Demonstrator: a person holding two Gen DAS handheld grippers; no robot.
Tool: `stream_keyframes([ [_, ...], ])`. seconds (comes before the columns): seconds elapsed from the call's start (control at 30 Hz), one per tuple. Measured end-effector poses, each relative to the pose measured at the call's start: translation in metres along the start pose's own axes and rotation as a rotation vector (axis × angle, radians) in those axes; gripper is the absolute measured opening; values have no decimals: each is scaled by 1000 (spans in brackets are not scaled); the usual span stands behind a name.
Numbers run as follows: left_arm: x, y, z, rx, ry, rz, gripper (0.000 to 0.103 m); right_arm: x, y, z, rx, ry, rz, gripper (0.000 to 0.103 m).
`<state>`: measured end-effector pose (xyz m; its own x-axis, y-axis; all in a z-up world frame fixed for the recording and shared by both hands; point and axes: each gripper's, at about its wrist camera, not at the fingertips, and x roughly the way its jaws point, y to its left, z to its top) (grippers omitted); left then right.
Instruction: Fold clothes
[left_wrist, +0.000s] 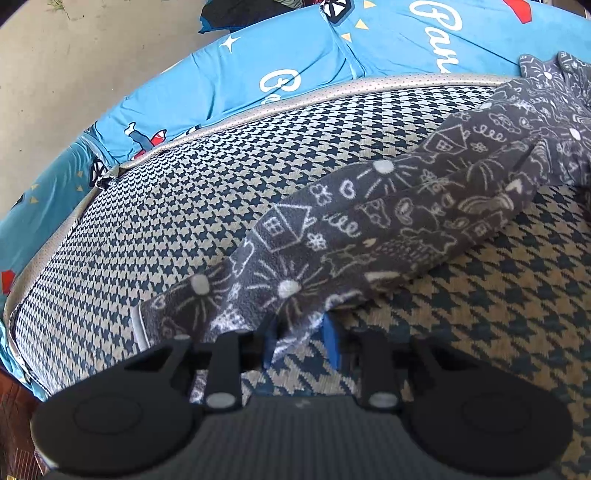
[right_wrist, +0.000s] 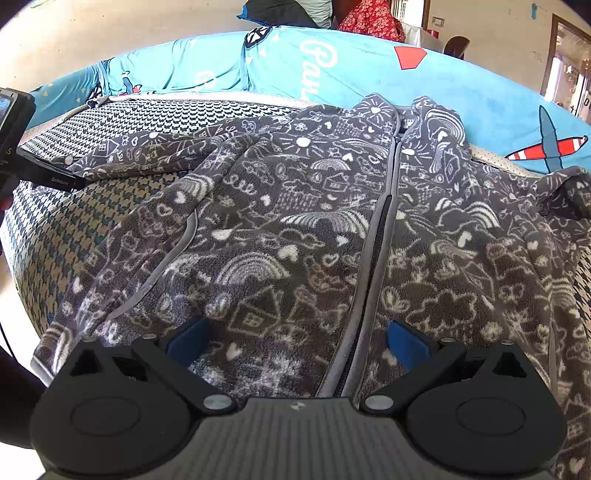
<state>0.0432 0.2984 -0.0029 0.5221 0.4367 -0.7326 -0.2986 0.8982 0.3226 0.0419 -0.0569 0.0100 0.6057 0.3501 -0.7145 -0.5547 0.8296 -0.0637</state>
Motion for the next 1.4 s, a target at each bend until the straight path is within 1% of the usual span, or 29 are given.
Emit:
stream_keyframes([
  [0.07, -1, -2, 1, 11, -1, -13, 11, 0, 0, 0, -1, -1, 0, 103],
  [0.1, -4, -3, 1, 11, -1, -26, 10, 0, 0, 0, -1, -1, 0, 103],
  [0.13, -7, -2, 1, -3, 2, -47, 8, 0, 0, 0, -2, -1, 0, 103],
  [0.2, -13, 3, -1, -62, 27, -112, 1, 0, 0, 0, -2, -1, -1, 103],
  [0.27, -18, 7, -4, -117, 69, -181, 0, 1, 1, 0, -2, 0, -1, 103],
  [0.3, -21, 5, -6, -126, 92, -204, 0, 1, 1, 1, -2, 0, -1, 103],
  [0.4, -33, 0, -11, -113, 94, -232, 0, 1, 1, 1, -2, 0, -2, 103],
  [0.47, -36, 3, -11, -132, 78, -233, 6, 0, 1, 1, -2, 0, -2, 103],
  [0.53, -37, 3, -10, -138, 57, -206, 7, 0, 1, 0, 0, 1, -3, 103],
  [0.6, -36, -2, -5, -90, 34, -165, 10, 0, 1, 0, 0, 1, -4, 103],
  [0.63, -35, -7, -2, -57, 24, -152, 17, 0, 1, 0, 0, 1, -4, 103],
  [0.67, -35, -12, 1, -29, 16, -146, 28, 0, 1, 0, 0, 1, -5, 103],
  [0.7, -34, -16, 3, -14, 9, -143, 35, 0, 1, 0, 1, 1, -5, 103],
  [0.73, -34, -17, 6, -13, 2, -140, 45, 0, 1, 0, 1, 2, -5, 103],
  [0.77, -34, -17, 9, -30, -5, -139, 52, 0, 1, 0, 1, 2, -5, 103],
  [0.8, -35, -15, 12, -60, -12, -143, 55, 0, 1, 0, 1, 2, -5, 103],
  [0.87, -34, -7, 16, -132, -27, -150, 66, 0, 1, 1, 2, 3, -5, 103],
  [0.93, -32, -6, 19, -147, -44, -154, 68, 1, 1, 0, 2, 3, -6, 103],
  [0.97, -31, -6, 19, -134, -49, -153, 68, 1, 1, 0, 1, 3, -7, 103],
  [1.2, -17, -14, 12, 18, -58, -136, 68, 0, 0, 0, 2, 2, -3, 103],
  [1.23, -15, -16, 11, 40, -60, -134, 70, 0, 1, 0, 2, 2, -3, 103],
  [1.33, -10, -19, 8, 105, -64, -127, 70, 0, 1, 1, 3, 5, -4, 103],
  [1.4, -6, -18, 10, 100, -68, -111, 69, 1, 1, 1, 3, 5, -4, 103],
])
